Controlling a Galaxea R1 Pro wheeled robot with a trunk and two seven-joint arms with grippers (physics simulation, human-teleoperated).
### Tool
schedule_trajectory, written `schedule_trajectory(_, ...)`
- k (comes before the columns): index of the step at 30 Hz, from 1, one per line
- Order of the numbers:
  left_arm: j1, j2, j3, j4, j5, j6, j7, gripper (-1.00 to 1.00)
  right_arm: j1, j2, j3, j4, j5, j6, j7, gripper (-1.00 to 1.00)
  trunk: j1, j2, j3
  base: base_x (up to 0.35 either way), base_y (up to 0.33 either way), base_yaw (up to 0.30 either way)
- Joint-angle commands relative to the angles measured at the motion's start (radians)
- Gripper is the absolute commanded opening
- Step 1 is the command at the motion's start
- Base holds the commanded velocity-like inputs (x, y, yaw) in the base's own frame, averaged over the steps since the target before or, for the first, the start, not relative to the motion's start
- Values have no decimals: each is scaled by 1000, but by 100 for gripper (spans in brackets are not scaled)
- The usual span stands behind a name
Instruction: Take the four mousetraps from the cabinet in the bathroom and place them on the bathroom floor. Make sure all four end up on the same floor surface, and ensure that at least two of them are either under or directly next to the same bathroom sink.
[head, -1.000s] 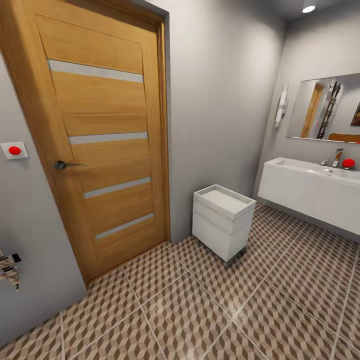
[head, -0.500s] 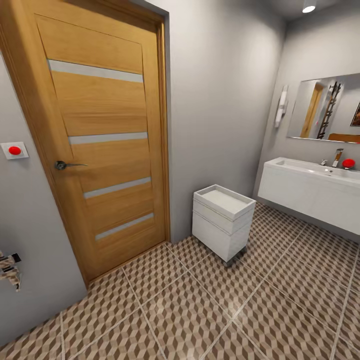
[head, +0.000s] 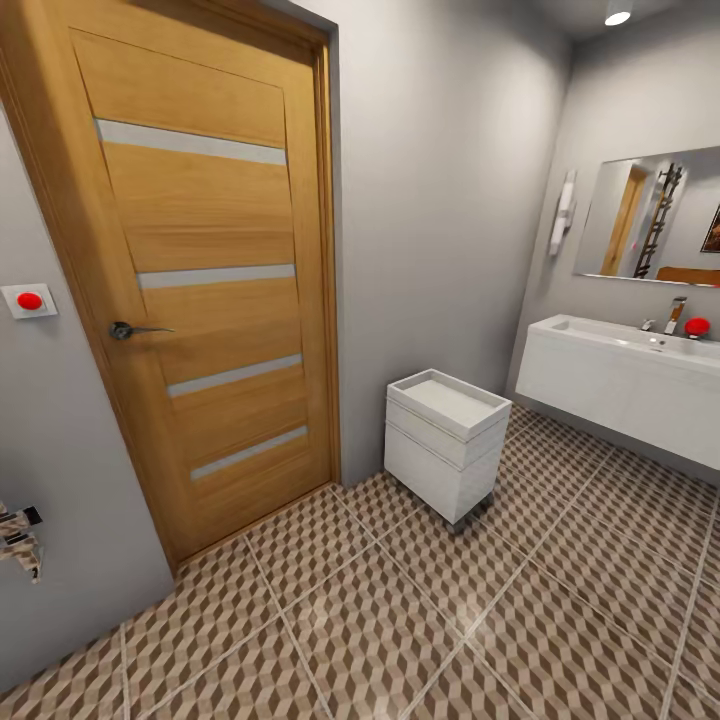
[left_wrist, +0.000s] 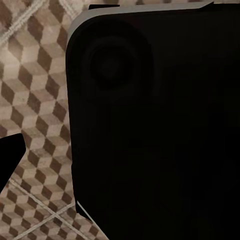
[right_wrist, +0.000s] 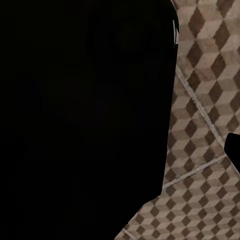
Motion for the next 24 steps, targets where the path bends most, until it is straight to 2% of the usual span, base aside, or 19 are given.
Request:
schedule_trajectory(1,0,0,1,0,0,-1,0,100,0,0,1,0,1,0,0,100,0,0,-1,0,0,0)
schedule_trajectory(12,0,0,1,0,0,-1,0,100,0,1,1,0,1,-7,-1,100,0,0,-1,0,0,2)
schedule_trajectory(24,0,0,1,0,0,-1,0,100,0,0,1,0,1,-8,-3,100,0,0,-1,0,0,58)
